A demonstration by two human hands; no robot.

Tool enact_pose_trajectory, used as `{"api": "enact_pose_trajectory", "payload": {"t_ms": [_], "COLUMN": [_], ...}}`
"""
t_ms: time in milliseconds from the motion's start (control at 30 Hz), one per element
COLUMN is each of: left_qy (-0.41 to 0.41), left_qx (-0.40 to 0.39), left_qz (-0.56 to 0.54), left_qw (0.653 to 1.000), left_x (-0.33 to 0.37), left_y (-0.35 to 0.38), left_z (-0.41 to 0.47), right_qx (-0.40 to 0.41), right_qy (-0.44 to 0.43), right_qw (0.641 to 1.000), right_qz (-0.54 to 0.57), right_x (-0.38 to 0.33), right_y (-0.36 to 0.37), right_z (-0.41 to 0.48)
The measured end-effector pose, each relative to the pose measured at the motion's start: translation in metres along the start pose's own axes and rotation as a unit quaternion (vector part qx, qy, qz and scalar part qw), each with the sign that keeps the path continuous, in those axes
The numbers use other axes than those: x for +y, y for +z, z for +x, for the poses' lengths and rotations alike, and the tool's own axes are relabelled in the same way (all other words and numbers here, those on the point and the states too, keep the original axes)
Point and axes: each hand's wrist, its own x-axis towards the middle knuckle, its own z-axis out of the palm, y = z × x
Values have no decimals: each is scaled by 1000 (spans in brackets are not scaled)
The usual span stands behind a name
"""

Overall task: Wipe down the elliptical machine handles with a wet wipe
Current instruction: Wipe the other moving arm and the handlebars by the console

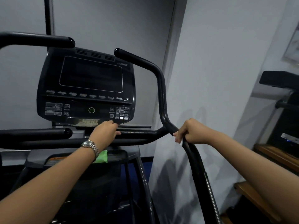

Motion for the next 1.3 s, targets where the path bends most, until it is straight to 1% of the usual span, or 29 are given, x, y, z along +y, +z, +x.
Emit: {"api": "enact_pose_trajectory", "payload": {"t_ms": [67, 133, 233, 300, 367, 467, 567, 667, 700, 767, 867, 967, 1033, 1100, 1167, 1233, 1300], "left_qy": [-4, -6, 0, -2, -4, -2, 0, -4, -6, -9, -14, -16, -21, -24, -26, -27, -28], "left_qx": [-3, -9, 0, 7, 14, 19, 17, 18, 19, 24, 22, 14, 12, 15, 23, 26, 24], "left_qz": [7, 15, 30, 32, 34, 37, 46, 49, 49, 46, 37, 38, 35, 35, 35, 35, 32], "left_qw": [1000, 1000, 1000, 999, 999, 999, 999, 999, 999, 999, 999, 999, 999, 999, 999, 999, 999], "left_x": [2, 3, 6, 8, 10, 12, 14, 13, 13, 12, 12, 13, 13, 12, 11, 11, 11], "left_y": [-1, -3, -6, -6, -4, -5, -7, -8, -7, -5, -5, -8, -9, -8, -5, -3, -3], "left_z": [1, 1, -1, -4, -5, -8, -8, -6, -6, -6, -6, -4, -4, -4, -4, -4, -4], "right_qx": [23, 37, 16, -11, -38, -21, -10, -27, -36, -49, -15, 28, 29, 20, 10, 20, 42], "right_qy": [3, -2, -6, -10, -1, 11, -1, 1, 6, 22, 33, 21, 7, 10, 32, 45, 42], "right_qw": [1000, 997, 988, 984, 986, 992, 986, 978, 977, 984, 994, 993, 991, 990, 994, 997, 996], "right_qz": [-11, -65, -150, -180, -164, -125, -166, -208, -209, -170, -99, -109, -127, -136, -100, -59, -72], "right_x": [-1, -6, -11, -10, -10, -14, -18, -20, -20, -18, -16, -15, -15, -14, -11, -10, -11], "right_y": [1, 8, 16, 16, 11, 3, 8, 13, 12, 7, 0, 6, 13, 13, 9, 5, 5], "right_z": [13, 26, 31, 21, 8, 16, 40, 45, 40, 30, 31, 49, 56, 53, 44, 39, 48]}}
